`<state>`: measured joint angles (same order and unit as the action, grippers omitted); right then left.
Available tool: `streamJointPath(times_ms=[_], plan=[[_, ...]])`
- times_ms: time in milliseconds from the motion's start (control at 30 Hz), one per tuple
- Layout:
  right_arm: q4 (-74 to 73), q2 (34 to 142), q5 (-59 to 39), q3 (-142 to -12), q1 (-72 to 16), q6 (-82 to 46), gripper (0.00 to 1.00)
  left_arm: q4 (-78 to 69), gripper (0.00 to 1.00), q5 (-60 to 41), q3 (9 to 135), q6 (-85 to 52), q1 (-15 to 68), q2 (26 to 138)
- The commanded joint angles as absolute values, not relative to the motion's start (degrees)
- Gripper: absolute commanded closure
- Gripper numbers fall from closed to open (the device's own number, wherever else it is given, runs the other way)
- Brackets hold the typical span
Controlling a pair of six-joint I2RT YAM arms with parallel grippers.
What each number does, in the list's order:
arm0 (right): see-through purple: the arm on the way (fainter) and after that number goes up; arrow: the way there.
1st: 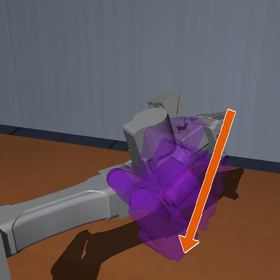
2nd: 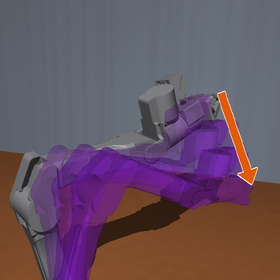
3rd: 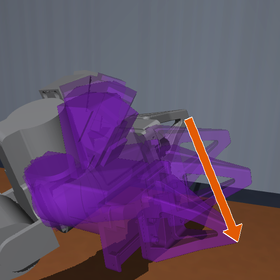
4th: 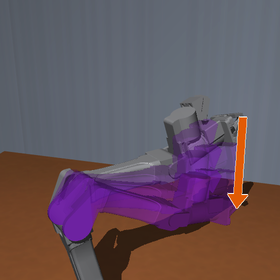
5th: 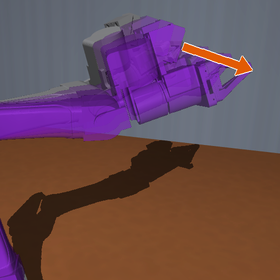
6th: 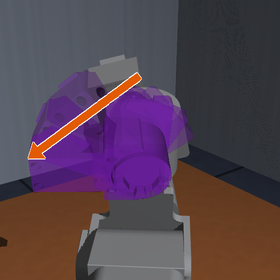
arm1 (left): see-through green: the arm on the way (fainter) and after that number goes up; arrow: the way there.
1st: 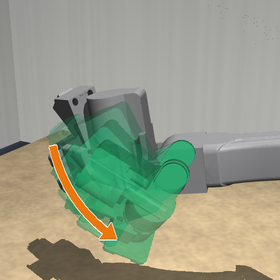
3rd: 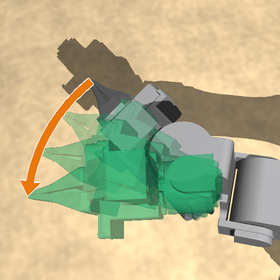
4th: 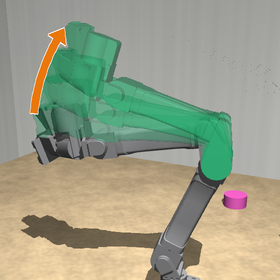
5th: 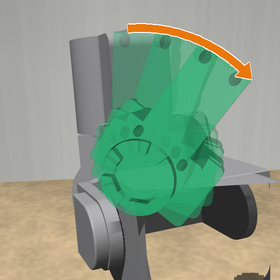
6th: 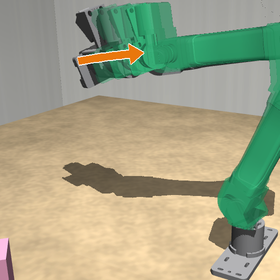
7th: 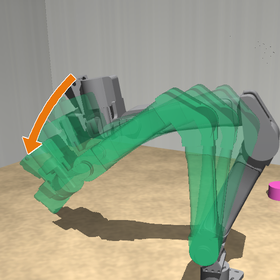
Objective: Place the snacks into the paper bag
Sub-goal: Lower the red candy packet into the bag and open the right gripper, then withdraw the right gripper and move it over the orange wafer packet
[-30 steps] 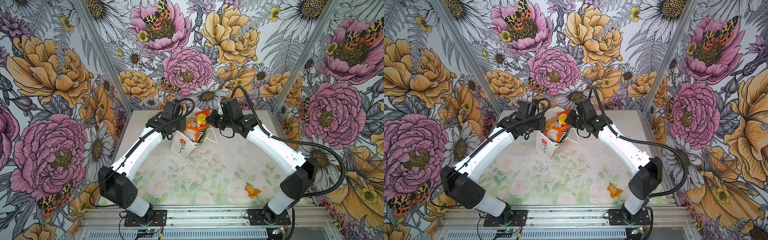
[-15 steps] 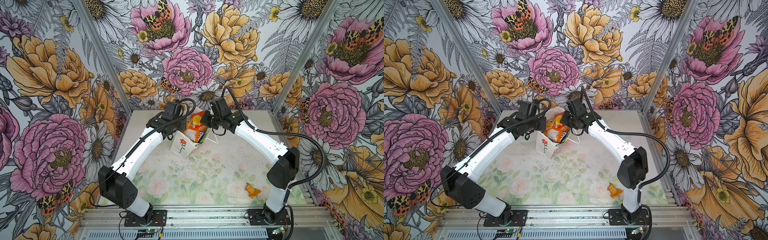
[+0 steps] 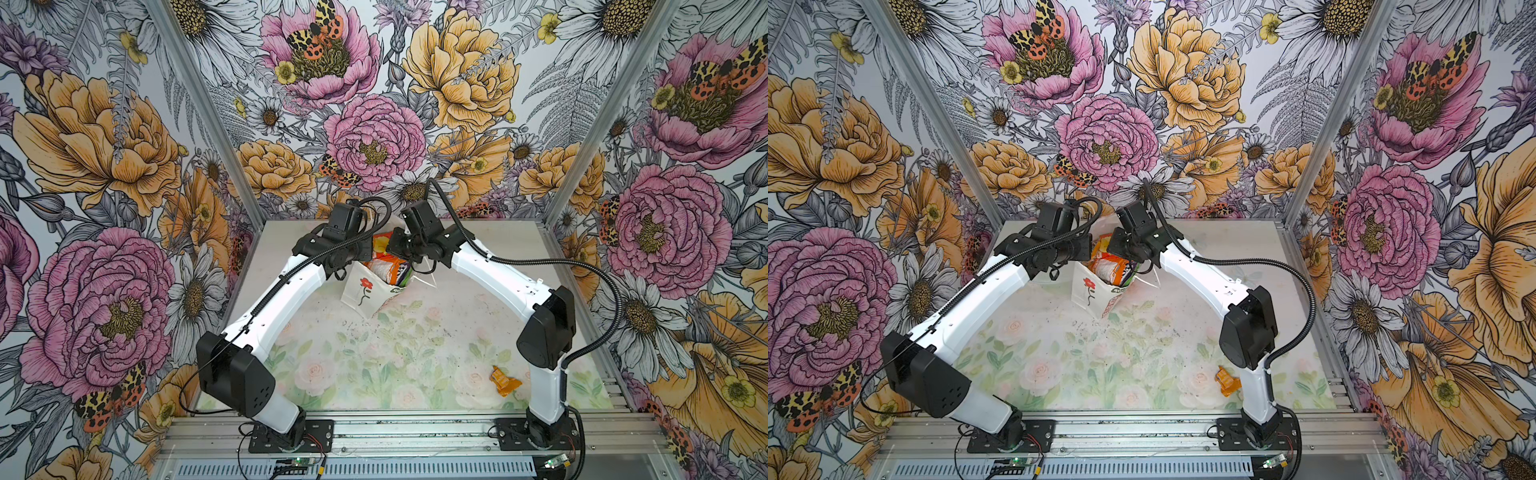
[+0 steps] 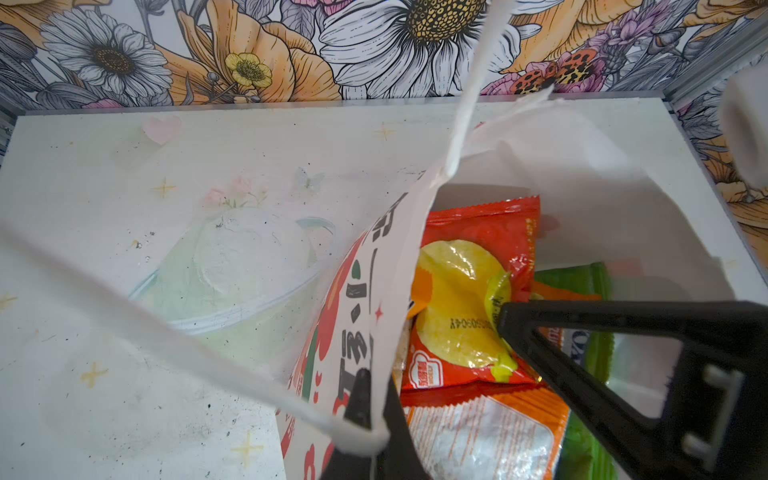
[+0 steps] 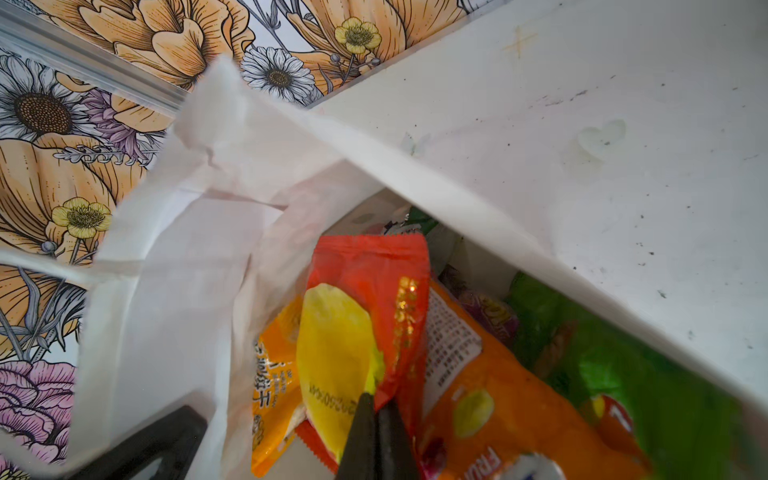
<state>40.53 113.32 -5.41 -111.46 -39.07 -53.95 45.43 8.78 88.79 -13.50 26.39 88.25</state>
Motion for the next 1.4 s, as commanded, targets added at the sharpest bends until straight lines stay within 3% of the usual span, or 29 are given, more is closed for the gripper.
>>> streamJointPath(times_ms=[0,300,533,800,1067,1367], plan=[[40.96,114.94,-6.41,-113.47,-39.99,-53.0,1.0,40.45,1.0,7.9,89.38,-13.79,26.63,86.38],[41.13,117.43,-7.43,-114.63,-40.87,-52.62,1.0,40.5,1.0,7.99,89.38,-13.63,26.57,86.39],[41.13,116.0,-7.11,-114.88,-40.04,-51.38,0.8,40.51,1.0,8.08,89.38,-13.76,26.56,86.49],[41.44,113.71,-9.22,-115.93,-39.73,-49.84,0.75,40.52,1.0,8.67,89.3,-13.71,26.59,86.47],[45.62,104.63,-5.05,-114.17,-39.34,-44.44,0.61,40.6,1.0,9.43,89.22,-13.62,26.63,86.66],[45.79,86.09,-3.07,-95.12,-36.06,-42.87,0.56,40.78,1.0,10.75,89.28,-13.25,26.66,86.96]])
